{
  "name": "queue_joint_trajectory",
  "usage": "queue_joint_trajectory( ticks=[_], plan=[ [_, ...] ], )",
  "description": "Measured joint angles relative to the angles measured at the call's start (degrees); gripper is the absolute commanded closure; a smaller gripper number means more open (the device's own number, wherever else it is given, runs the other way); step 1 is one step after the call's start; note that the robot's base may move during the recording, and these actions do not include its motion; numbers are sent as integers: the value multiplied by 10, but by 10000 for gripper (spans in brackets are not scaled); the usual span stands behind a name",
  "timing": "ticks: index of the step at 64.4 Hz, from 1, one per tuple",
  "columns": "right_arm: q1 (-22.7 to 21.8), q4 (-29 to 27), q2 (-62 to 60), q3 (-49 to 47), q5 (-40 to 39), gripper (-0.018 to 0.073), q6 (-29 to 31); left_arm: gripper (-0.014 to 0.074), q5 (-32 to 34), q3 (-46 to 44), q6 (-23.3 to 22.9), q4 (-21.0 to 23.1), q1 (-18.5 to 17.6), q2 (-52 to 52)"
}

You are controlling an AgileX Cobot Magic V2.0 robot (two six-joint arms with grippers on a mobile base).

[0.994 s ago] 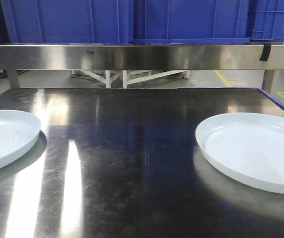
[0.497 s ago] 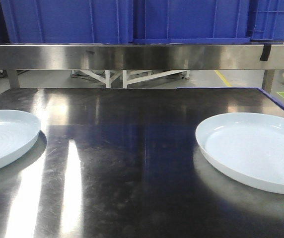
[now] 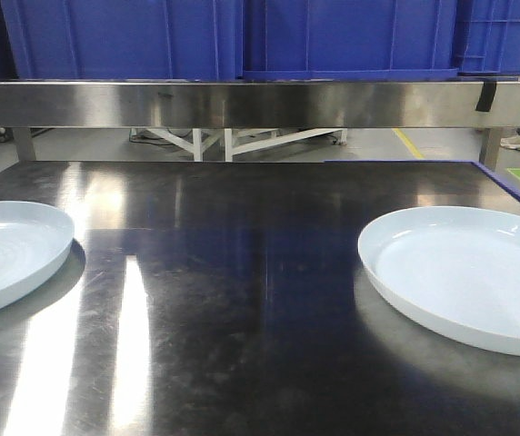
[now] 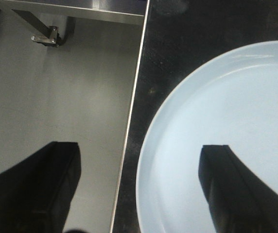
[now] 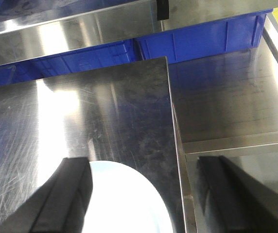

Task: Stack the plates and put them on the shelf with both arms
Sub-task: 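Lower the left gripper to the rim of the plate nearest it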

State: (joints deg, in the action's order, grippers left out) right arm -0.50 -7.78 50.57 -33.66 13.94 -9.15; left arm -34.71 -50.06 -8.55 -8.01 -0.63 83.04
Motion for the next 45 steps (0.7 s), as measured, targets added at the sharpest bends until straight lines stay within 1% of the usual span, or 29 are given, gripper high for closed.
queue_joint_trajectory(
  ticks=[11, 27, 45],
  plan=[
    [0, 0, 0, 0, 0, 3, 0, 48, 3, -1, 0, 0, 0, 28],
    [0, 0, 0, 0, 4, 3, 0, 48, 19, -1, 0, 0, 0, 34],
    [0, 0, 0, 0, 4, 3, 0, 48, 21, -1, 0, 0, 0, 64]
  ],
)
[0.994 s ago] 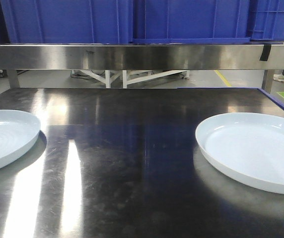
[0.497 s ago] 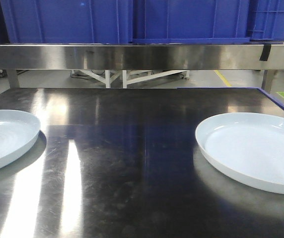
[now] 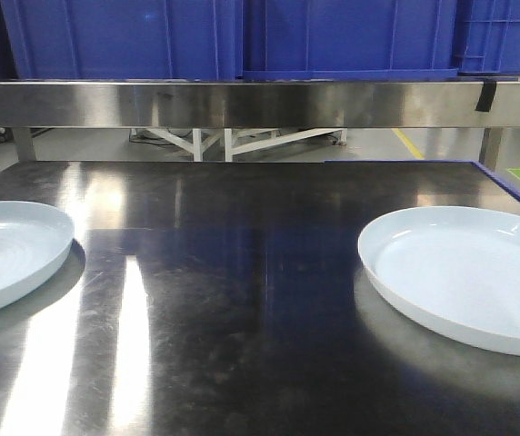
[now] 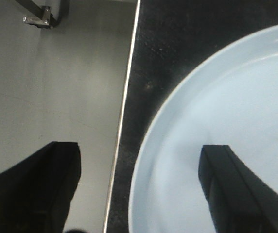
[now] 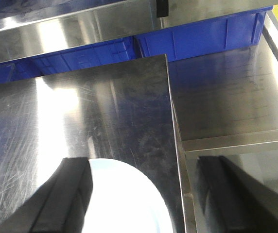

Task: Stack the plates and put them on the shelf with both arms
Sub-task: 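Lower the left gripper to the rim of the plate nearest it, then grip the plate rim with the left gripper and lift it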

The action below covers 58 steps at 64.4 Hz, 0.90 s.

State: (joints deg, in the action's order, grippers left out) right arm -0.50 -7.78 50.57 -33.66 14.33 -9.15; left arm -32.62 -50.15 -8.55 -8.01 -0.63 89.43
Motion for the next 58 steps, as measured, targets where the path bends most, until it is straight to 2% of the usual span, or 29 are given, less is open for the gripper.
queue_joint_trajectory(
  ticks=[7, 11, 17, 22, 26, 40, 58],
  plan=[
    [0, 0, 0, 0, 0, 3, 0, 52, 3, -1, 0, 0, 0, 5],
    [0, 0, 0, 0, 0, 3, 0, 86, 7, -1, 0, 0, 0, 6],
    [0, 0, 0, 0, 0, 5, 0, 279, 7, -1, 0, 0, 0, 6],
    [0, 0, 0, 0, 0, 25, 0, 530, 7, -1, 0, 0, 0, 7],
    [0, 0, 0, 0, 0, 46, 0, 475, 7, -2, 0, 0, 0, 8],
    [0, 0, 0, 0, 0, 111, 0, 500, -18, -26, 0, 17, -13, 7],
    [0, 0, 0, 0, 1, 115, 0, 500, -50, -103, 0, 29, -71, -43]
  ],
)
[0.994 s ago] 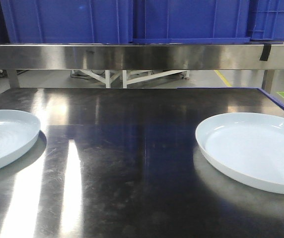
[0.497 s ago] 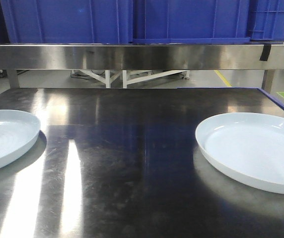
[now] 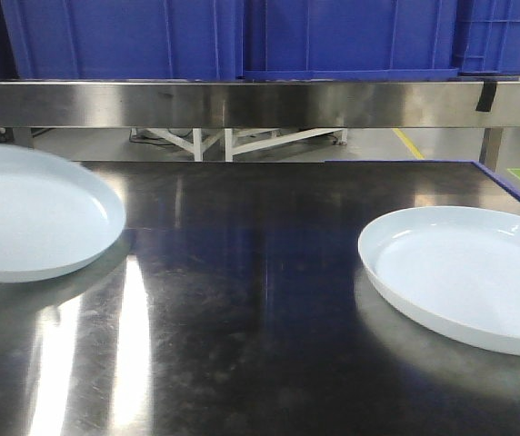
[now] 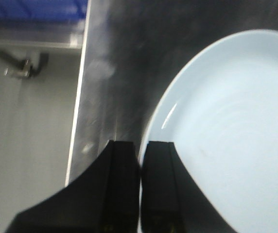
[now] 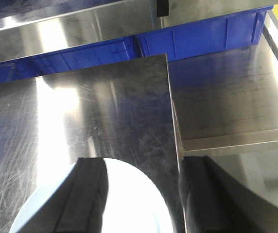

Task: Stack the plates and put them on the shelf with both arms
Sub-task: 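Grip the plate rim with the left gripper and lift it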

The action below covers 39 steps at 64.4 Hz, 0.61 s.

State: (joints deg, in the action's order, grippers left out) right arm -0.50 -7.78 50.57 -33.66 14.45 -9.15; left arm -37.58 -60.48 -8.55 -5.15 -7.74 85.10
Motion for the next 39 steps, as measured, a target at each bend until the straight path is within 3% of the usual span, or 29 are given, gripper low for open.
queue_joint_trajectory(
  ticks=[17, 39],
  plan=[
    [0, 0, 0, 0, 0, 115, 0, 500, -12, -71, 0, 31, -69, -25],
    [0, 0, 0, 0, 0, 115, 0, 499, 2, -76, 0, 61, -165, 3]
  ],
)
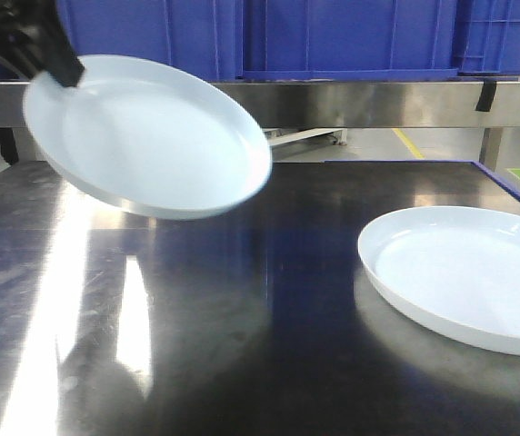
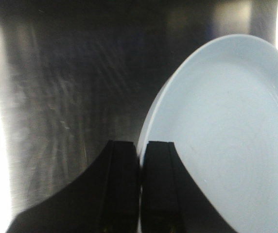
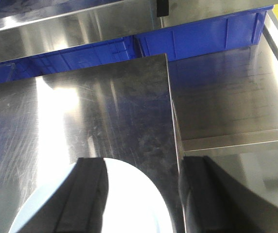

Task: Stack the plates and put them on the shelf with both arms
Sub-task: 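Grip the plate rim with the left gripper and lift it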

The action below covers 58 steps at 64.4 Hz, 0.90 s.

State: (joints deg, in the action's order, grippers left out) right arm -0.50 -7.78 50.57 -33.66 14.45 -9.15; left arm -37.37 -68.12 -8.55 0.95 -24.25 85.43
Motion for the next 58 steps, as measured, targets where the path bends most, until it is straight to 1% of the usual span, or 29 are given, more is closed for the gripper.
queue_joint_trajectory(
  ticks=[8, 15, 37, 43, 45, 47, 52, 54, 55, 58],
  plan=[
    [0, 0, 0, 0, 0, 115, 0, 499, 11, 0, 0, 4, -26, 25],
    [0, 0, 0, 0, 0, 115, 0, 499, 19, 0, 0, 7, -40, 46],
    [0, 0, 0, 0, 0, 115, 0, 498, 25, 0, 0, 7, -43, 78],
    [0, 0, 0, 0, 0, 115, 0, 486, 26, -1, 0, 7, -43, 83],
    [0, 0, 0, 0, 0, 115, 0, 470, 27, -1, 0, 7, -43, 83],
    [0, 0, 0, 0, 0, 115, 0, 436, 28, -1, 0, 7, -43, 83],
    [0, 0, 0, 0, 0, 115, 0, 305, 28, -1, 0, 1, -43, 83],
    [0, 0, 0, 0, 0, 115, 0, 245, 28, -1, 0, -3, -43, 83],
    [0, 0, 0, 0, 0, 115, 0, 200, 28, -1, 0, -5, -43, 83],
    [0, 0, 0, 0, 0, 115, 0, 122, 28, -1, 0, -9, -43, 83]
  ],
)
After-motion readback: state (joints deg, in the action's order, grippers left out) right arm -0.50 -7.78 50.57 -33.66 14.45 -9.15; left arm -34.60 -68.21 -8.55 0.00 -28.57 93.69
